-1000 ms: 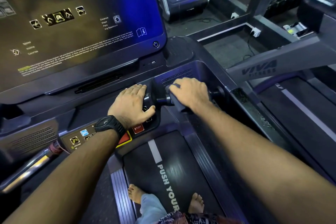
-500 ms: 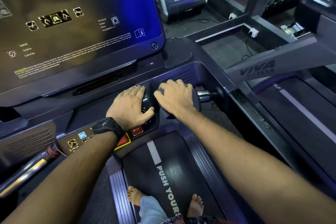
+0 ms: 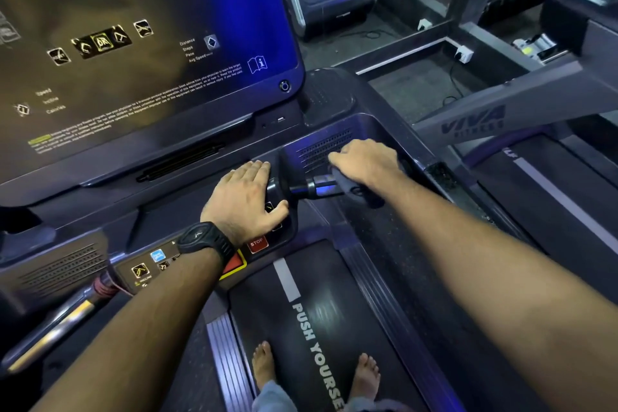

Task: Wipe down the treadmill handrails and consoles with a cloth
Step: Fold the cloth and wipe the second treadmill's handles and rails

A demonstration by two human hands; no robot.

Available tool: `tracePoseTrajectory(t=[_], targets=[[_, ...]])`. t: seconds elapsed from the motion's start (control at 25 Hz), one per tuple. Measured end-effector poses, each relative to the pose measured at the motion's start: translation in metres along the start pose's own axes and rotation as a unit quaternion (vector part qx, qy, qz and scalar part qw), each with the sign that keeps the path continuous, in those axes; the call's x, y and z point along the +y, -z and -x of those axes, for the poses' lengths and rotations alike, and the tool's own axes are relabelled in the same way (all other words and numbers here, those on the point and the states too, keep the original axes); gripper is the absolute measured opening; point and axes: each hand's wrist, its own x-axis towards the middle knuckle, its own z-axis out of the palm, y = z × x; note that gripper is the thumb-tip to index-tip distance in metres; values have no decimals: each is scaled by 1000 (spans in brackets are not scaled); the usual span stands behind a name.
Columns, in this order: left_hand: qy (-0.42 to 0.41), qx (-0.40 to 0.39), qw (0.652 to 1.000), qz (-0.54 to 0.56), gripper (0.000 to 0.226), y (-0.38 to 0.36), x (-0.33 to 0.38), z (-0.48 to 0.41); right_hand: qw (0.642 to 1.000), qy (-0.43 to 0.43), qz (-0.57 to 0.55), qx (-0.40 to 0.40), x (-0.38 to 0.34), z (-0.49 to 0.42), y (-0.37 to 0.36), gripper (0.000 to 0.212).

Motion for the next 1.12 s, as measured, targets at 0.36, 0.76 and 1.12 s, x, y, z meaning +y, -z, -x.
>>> tracePoseTrajectory(t=[0.36, 0.76, 1.12], targets=[[-20, -10, 1000, 18, 99, 0, -3, -2, 981, 17, -22, 193, 4, 23, -41, 49], [-115, -67, 988, 84, 76, 1, -21, -9, 702, -298, -529, 371, -93, 48, -82, 71], [-125, -74, 983, 114, 84, -1, -23, -11, 487, -376, -712, 337, -83, 47, -80, 72]])
